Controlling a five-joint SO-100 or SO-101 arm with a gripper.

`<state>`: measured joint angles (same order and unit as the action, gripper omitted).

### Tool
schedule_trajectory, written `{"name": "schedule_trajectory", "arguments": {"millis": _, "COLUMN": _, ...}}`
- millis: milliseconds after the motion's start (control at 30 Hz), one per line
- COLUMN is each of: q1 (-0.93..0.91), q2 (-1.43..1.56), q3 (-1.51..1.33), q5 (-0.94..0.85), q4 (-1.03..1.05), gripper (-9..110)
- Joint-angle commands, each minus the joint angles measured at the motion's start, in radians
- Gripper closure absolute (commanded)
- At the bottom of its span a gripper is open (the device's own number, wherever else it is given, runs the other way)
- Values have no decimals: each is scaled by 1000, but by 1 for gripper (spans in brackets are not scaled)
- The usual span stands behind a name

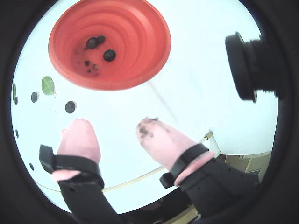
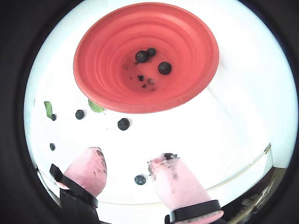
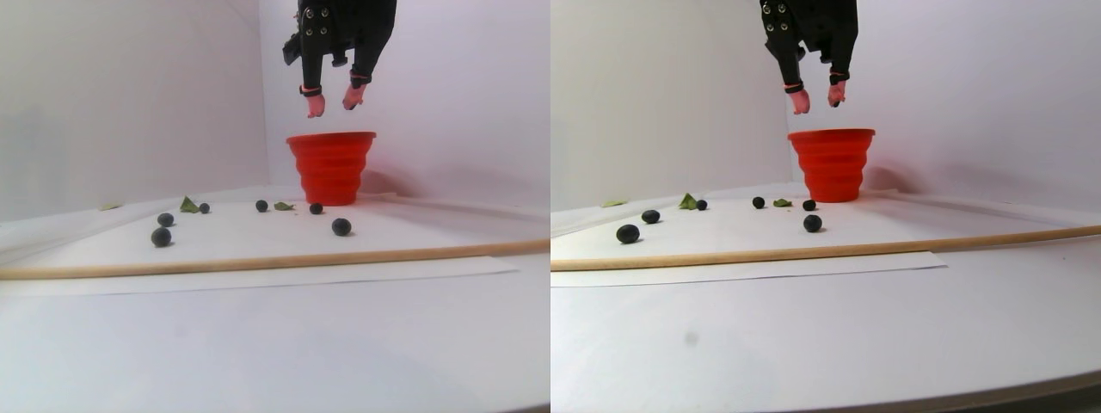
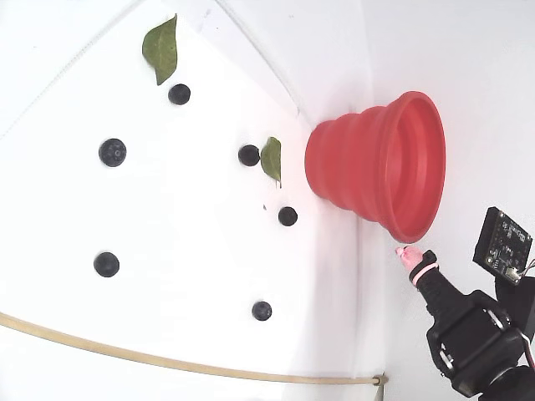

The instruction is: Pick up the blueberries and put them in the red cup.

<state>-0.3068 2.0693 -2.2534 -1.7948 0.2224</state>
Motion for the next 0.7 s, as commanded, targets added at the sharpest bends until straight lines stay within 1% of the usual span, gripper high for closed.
{"name": "schedule_trajectory", "arguments": {"millis": 0, "q1": -15, "q2": 117, "q3": 0, "q5": 11, "q4": 3, "gripper": 84}}
{"name": "schedule_trajectory", "arguments": {"millis": 667, "q1": -37, "q2": 158, "q3": -169, "q5": 18, "q4": -3, "gripper": 84}}
